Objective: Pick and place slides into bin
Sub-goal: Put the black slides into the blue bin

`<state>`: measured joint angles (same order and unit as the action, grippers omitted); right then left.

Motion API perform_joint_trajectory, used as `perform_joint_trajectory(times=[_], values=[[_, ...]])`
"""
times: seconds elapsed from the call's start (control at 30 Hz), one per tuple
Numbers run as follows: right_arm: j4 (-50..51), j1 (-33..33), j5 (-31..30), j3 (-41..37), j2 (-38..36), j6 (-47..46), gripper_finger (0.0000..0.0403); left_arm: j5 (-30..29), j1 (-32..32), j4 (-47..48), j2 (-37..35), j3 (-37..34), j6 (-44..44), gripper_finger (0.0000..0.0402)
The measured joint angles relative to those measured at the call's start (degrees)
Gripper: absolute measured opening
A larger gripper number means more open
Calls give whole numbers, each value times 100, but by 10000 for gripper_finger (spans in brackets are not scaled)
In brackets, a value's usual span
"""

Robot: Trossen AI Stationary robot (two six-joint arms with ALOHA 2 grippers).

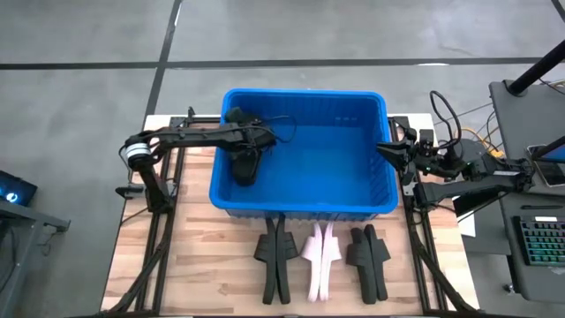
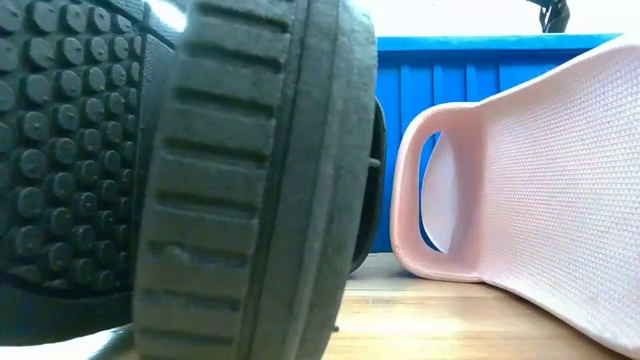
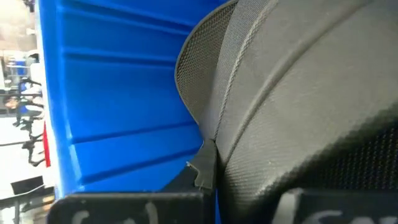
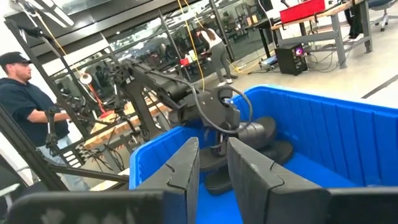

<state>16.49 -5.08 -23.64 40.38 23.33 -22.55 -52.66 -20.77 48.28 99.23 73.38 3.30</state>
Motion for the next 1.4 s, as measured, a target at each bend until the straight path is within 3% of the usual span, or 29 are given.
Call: perform_joint_trajectory(times=[0.23,0.4,0.6,0.9,1.1,1.4], values=[[-2,1,0,0,4,-65,69,61,-161,-408,14,-353,19,1],[-2,0,0,0,7,-101,75,164,-256,-440,10,-398,64,32],[-2,2,0,0,7,-105,70,569,-314,-434,5,-397,111,109],[-2,0,2,0,7,-105,67,655,-329,-374,-69,-368,974,243],[4,0,2,0,7,-370,75,726,-327,256,-79,-59,960,321],[225,0,3,0,8,-389,71,1202,-320,1155,-80,371,1220,395]])
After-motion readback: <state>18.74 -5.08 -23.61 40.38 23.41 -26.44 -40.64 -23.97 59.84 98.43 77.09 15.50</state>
